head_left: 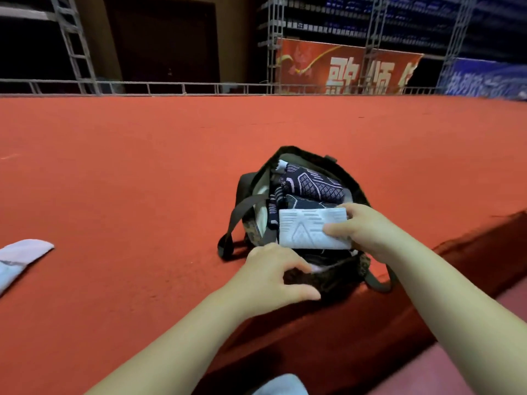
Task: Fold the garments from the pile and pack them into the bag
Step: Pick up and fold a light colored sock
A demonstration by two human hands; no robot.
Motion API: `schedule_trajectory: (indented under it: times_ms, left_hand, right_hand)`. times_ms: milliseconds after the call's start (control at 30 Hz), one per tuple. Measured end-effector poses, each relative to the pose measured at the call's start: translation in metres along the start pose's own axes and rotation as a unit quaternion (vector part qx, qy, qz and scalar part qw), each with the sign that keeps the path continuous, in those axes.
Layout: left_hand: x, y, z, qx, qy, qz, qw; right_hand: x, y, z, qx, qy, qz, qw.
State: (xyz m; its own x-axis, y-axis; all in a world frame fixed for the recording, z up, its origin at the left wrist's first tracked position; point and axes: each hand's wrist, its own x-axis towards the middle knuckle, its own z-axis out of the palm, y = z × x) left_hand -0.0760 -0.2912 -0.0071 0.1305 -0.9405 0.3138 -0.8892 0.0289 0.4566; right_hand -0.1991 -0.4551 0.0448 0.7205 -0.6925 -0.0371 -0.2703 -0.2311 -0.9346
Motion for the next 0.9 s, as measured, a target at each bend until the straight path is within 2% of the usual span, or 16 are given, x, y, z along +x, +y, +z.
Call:
schedule_trajectory:
  times_ms: [33,100,200,333,467,567,700,800,900]
  left_hand:
    - [0.003,0.002,0.005,0.057,-0.023,0.012,0.998]
    - [0.009,0.006,0.011,0.122,-0.012,0.023,0.992]
    - [0.012,0.009,0.011,0.073,0.029,0.052,0.996]
    - [0.015,0.016,-0.002,0.074,0.045,0.067,0.994]
    - [0.033,0.038,-0.040,0.069,0.056,0.070,0.994]
    - [0.040,0.048,-0.064,0.085,0.054,0.102,0.990]
    - [0.033,0.045,-0.061,0.073,-0.036,0.092,0.992]
    - [0.029,0.038,-0.051,0.061,-0.063,0.100,0.991]
    - [0.029,0.041,-0.050,0.074,-0.114,0.027,0.990]
  right_hand:
    - [0.002,-0.001,-0.001,-0.020,-0.007,0.004,1.000]
    - [0.007,-0.003,-0.006,-0.035,-0.008,0.019,0.999]
    - [0.018,-0.004,-0.010,-0.095,-0.019,0.053,0.994]
    - [0.030,-0.011,-0.013,-0.152,-0.028,0.100,0.983]
    - [0.040,-0.021,-0.019,-0.156,-0.057,0.133,0.977]
    - [0.042,-0.029,-0.025,-0.147,-0.087,0.144,0.975]
    - [0.040,-0.030,-0.029,-0.158,-0.130,0.132,0.970]
    - [0.036,-0.020,-0.032,-0.195,-0.150,0.093,0.965]
    - [0.032,-0.022,-0.035,-0.305,-0.176,0.069,0.933]
